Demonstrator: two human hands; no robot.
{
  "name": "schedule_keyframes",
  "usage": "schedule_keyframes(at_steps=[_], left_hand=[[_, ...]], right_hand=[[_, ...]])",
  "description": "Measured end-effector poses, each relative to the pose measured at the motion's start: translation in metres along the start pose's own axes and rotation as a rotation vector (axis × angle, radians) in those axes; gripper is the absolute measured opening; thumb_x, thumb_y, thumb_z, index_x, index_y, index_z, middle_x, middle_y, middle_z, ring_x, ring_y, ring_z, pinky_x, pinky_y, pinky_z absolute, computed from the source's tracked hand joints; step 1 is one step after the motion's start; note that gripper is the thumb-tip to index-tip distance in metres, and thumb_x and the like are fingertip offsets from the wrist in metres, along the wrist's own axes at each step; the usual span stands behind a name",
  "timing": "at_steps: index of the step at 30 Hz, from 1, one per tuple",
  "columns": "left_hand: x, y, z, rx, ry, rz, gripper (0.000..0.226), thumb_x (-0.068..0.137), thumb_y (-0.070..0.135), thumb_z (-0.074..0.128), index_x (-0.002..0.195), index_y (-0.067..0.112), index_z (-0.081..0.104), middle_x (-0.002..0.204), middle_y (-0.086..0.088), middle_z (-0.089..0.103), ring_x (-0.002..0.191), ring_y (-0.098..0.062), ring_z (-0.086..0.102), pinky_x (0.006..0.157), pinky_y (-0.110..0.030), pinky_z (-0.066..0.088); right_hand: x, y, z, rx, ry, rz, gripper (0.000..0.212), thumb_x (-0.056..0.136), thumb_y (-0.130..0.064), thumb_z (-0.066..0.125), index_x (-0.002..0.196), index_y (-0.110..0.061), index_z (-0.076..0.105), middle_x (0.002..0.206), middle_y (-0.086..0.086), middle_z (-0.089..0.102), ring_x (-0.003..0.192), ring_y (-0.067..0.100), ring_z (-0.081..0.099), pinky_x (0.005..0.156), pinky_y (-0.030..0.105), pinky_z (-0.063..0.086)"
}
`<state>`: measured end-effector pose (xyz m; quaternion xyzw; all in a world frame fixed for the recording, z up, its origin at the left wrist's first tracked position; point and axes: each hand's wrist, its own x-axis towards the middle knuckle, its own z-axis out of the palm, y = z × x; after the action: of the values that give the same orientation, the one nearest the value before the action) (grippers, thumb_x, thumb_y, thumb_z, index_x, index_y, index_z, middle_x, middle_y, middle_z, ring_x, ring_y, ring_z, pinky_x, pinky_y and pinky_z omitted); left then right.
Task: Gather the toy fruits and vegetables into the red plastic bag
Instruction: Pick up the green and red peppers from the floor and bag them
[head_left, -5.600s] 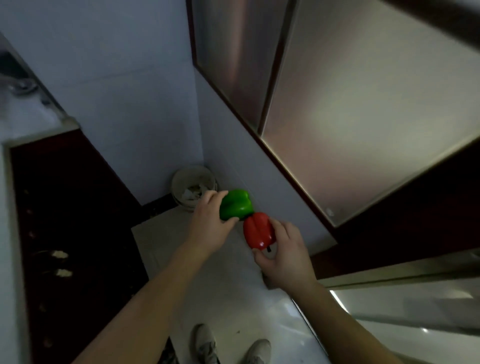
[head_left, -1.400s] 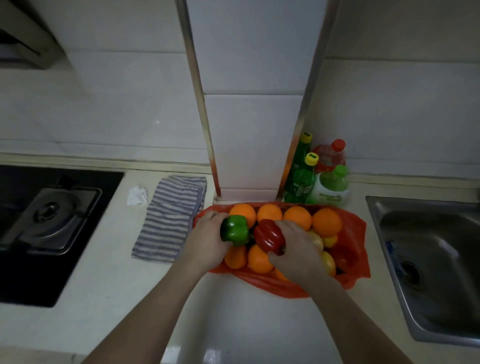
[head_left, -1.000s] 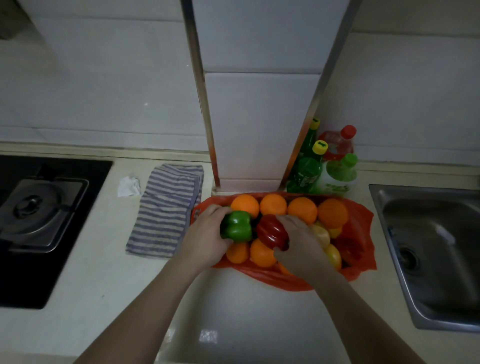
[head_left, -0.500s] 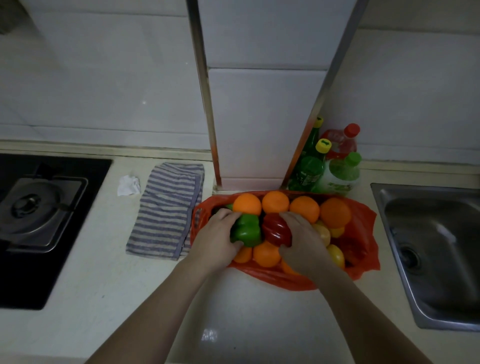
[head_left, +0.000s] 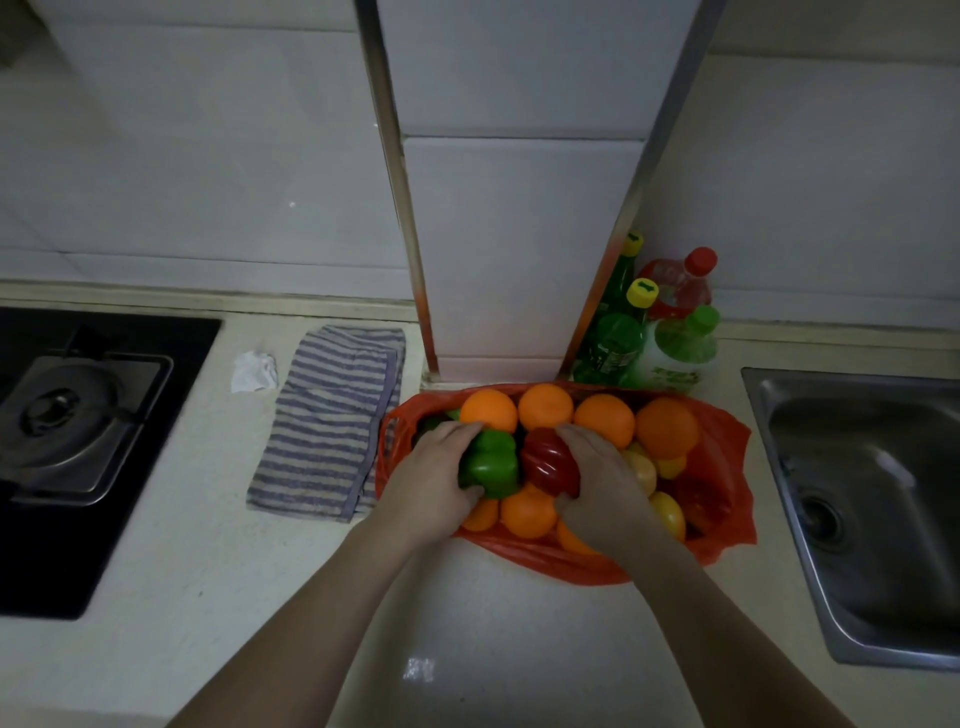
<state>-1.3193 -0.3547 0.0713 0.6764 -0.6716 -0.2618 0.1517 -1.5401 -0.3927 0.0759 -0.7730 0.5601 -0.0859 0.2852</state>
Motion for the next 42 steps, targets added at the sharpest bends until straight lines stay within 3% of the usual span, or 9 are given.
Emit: schedule_keyframes(at_steps=[25, 42], left_hand=[[0.000, 0.010, -0.007, 0.013, -0.015, -0.023, 0.082, 0.080, 0.027, 0.072, 0.150, 0.027, 0.030, 0.154, 0.003, 0.033, 0.140, -0.017, 0.031, 0.111, -0.034, 0.033], [-0.003, 0.013, -0.012, 0.011, 0.010, 0.006, 0.076, 0.082, 0.030, 0.070, 0.148, 0.024, 0.033, 0.152, 0.001, 0.036, 0.139, -0.018, 0.033, 0.113, -0.036, 0.033]], right_hand=[[-0.001, -0.002, -0.010, -0.046, 0.005, -0.003, 0.077, 0.080, -0.023, 0.067, 0.147, -0.022, 0.028, 0.151, -0.002, 0.031, 0.139, 0.018, 0.027, 0.113, 0.032, 0.026], [-0.012, -0.009, -0.019, -0.089, 0.030, -0.017, 0.076, 0.082, -0.027, 0.065, 0.148, -0.023, 0.027, 0.151, -0.002, 0.030, 0.139, 0.018, 0.025, 0.111, 0.030, 0.023]])
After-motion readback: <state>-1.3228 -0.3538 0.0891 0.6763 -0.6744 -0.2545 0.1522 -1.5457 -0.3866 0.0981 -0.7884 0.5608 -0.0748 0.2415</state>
